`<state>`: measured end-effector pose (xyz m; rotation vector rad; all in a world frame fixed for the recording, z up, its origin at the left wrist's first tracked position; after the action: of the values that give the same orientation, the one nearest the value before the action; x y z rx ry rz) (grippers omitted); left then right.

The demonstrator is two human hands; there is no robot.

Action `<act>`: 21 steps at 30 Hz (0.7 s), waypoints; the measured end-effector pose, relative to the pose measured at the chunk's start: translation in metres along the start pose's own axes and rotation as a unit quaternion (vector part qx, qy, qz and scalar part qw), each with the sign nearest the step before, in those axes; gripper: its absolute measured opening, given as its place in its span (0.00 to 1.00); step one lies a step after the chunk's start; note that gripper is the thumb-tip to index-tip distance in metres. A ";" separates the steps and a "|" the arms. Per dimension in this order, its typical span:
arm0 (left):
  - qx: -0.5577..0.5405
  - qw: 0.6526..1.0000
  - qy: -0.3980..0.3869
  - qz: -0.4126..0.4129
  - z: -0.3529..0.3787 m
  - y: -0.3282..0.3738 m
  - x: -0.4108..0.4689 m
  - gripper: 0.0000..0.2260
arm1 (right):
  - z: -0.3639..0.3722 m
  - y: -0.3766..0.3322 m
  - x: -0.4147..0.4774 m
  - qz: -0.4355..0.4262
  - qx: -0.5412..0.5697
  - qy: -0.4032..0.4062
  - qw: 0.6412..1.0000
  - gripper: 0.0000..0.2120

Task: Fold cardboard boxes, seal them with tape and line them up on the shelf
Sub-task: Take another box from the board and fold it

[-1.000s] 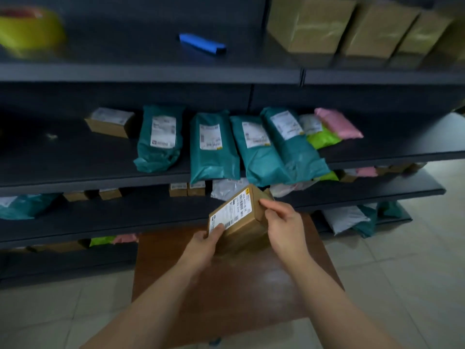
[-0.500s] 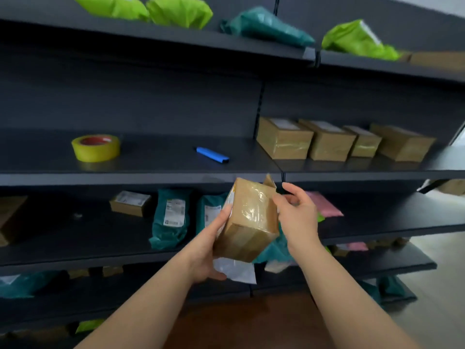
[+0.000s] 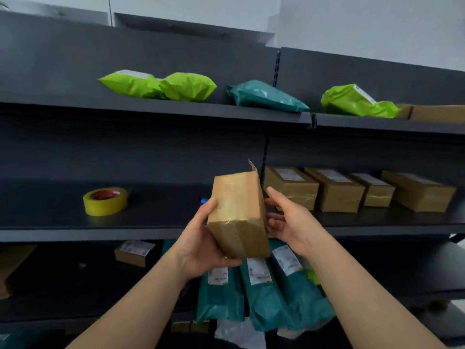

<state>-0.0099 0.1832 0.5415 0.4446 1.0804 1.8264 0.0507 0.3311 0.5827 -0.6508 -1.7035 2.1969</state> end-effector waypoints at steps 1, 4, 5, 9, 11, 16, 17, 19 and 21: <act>-0.005 0.999 -0.017 0.030 0.004 0.013 0.004 0.41 | 0.000 -0.001 0.007 0.024 0.000 -0.015 1.000 0.27; 0.026 0.989 -0.089 0.114 0.024 0.052 0.012 0.36 | 0.004 -0.009 0.026 0.075 0.025 -0.080 0.994 0.34; 0.045 0.986 -0.100 0.129 0.026 0.061 0.015 0.32 | 0.005 -0.014 0.033 0.082 0.030 -0.100 0.991 0.37; 0.124 0.980 -0.050 0.147 0.012 0.084 0.032 0.30 | 0.003 -0.031 0.066 0.069 0.008 -0.125 0.990 0.44; 0.174 0.971 0.016 0.162 -0.002 0.092 0.041 0.25 | -0.002 -0.034 0.084 0.063 0.008 -0.122 0.990 0.46; 0.237 0.938 0.180 0.174 -0.038 0.106 0.056 0.14 | -0.011 -0.030 0.120 0.086 0.040 -0.123 0.988 0.53; 0.266 0.925 0.213 0.168 -0.045 0.108 0.059 0.14 | -0.011 -0.028 0.126 0.089 0.046 -0.122 0.987 0.52; 0.290 0.911 0.248 0.155 -0.059 0.107 0.065 0.12 | -0.008 -0.022 0.136 0.098 0.048 -0.127 0.986 0.49; 0.261 0.927 0.232 0.137 -0.066 0.100 0.072 0.12 | -0.003 -0.015 0.145 0.098 0.030 -0.137 0.985 0.44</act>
<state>-0.1437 0.1954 0.5777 0.5020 1.9372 1.9220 -0.0727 0.4071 0.5713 -0.5422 -1.7560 2.5677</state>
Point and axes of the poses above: each hand's wrist, its own x-axis towards the middle knuckle, its own z-axis out of the palm, y = z × x, the point moved 9 cm from there along x, towards the middle knuckle, and after that the axes turned 3 degrees about -y, right-handed, at the moved point
